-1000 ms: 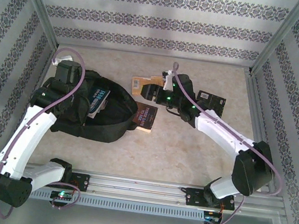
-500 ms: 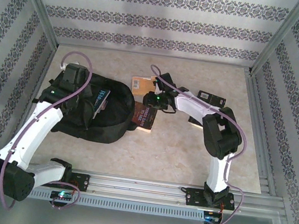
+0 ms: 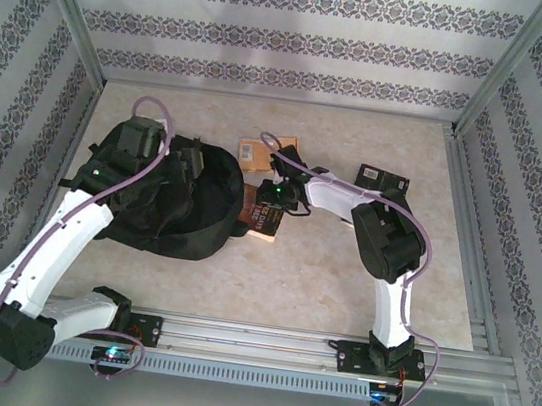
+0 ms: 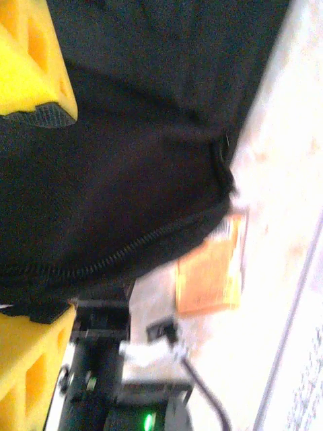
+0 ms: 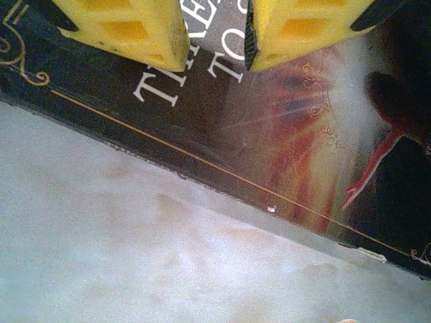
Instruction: Pack the student bag
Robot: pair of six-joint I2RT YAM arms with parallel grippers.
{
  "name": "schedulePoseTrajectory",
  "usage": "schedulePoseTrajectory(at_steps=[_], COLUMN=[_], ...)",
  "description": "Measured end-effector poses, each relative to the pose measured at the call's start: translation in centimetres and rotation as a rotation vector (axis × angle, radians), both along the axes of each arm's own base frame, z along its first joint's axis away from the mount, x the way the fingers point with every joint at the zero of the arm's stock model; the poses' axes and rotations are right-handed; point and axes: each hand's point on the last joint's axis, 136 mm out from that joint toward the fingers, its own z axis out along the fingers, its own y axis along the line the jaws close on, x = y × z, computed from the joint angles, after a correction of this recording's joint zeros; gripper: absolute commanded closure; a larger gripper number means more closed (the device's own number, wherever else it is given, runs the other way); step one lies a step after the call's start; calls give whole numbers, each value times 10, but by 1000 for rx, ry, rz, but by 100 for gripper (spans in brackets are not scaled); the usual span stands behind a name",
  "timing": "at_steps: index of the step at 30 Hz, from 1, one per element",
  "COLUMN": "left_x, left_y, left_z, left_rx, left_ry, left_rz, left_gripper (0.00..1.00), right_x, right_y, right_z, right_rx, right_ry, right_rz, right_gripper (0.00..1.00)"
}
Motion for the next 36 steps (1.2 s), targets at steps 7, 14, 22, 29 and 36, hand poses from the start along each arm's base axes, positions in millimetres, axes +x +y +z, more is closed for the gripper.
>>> schedulePoseTrajectory(at_steps=[7,14,22,29,36], left_x=[-10,-34,-62,-62,-58], left_y=[-75,-146,-161,-171,-169], left_z=[21,-40,-145,-196,-233], left_rx=[13,12,14,-36,-12], left_ry=[-24,155,422,527,573], left_rz=[-231,-432,-417,-359,-305], left_gripper=[28,32,30,31,32], right_x=[-32,-82,-130,-84,-54], right_y=[-59,-70,-85,-113,-87], right_z=[-1,2,31,33,-1], right_rx=[-43,-72,-51,-49,-35], right_ry=[-12,-7,-22,-12,82], right_rz=[-122,-124,-78,-160,-87], right_gripper=[69,60,43,36,40])
